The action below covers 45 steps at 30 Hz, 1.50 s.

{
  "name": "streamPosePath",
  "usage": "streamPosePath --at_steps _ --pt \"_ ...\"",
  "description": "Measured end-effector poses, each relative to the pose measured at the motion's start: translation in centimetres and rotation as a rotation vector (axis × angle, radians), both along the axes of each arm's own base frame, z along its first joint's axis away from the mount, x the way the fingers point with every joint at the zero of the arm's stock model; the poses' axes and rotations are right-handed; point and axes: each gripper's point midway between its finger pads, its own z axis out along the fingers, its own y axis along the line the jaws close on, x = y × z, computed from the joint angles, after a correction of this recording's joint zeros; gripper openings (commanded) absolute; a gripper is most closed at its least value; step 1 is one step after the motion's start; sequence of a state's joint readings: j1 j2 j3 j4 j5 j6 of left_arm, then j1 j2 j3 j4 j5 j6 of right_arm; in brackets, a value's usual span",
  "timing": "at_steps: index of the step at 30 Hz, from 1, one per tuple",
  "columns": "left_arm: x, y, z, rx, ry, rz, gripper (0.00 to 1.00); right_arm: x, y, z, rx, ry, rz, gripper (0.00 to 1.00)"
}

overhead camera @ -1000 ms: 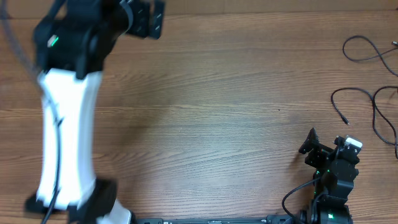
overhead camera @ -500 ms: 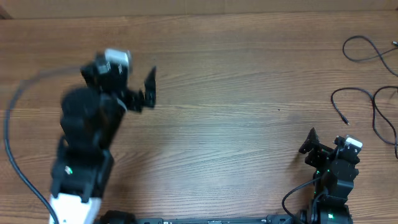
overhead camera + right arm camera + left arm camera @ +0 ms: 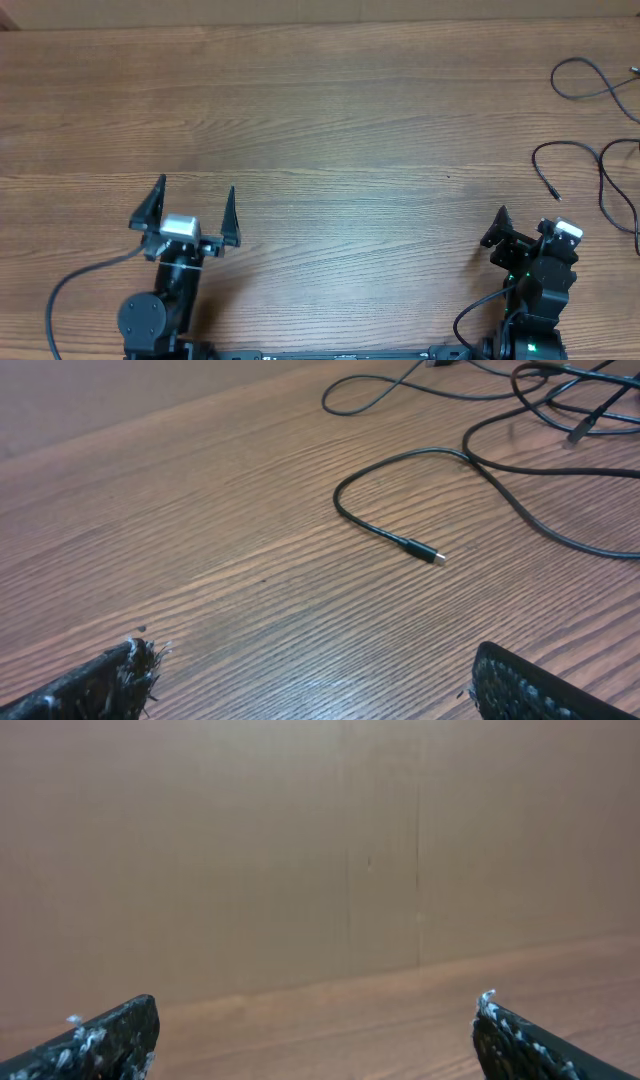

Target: Untangle cables

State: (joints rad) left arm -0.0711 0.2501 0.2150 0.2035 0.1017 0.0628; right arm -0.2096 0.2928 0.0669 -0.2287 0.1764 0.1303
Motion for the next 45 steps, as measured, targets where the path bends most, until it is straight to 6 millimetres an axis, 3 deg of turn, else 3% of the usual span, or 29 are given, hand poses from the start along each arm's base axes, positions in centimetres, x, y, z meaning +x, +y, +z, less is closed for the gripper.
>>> streamPosePath --at_steps 11,22,28,35,45 --pt "-0.6 0.4 -4.7 0.099 -0.009 0.028 1.0 0.0 0.0 0.0 0.0 -0.001 0.0 1.0" --pt "-0.6 1.1 -11.2 0.215 0.204 0.042 1.0 0.0 0.0 0.0 0.0 -0.001 0.0 1.0" --pt "-0.5 1.7 -11.3 0.228 0.208 0.075 1.0 0.0 0.0 0.0 0.0 -0.001 0.0 1.0" --pt "-0.4 3.7 -11.5 0.049 0.244 0.183 1.0 0.0 0.0 0.0 0.0 -0.001 0.0 1.0" --pt "-0.5 4.8 -11.4 -0.08 0.25 0.243 1.0 0.0 0.0 0.0 0.0 -0.001 0.0 1.0"
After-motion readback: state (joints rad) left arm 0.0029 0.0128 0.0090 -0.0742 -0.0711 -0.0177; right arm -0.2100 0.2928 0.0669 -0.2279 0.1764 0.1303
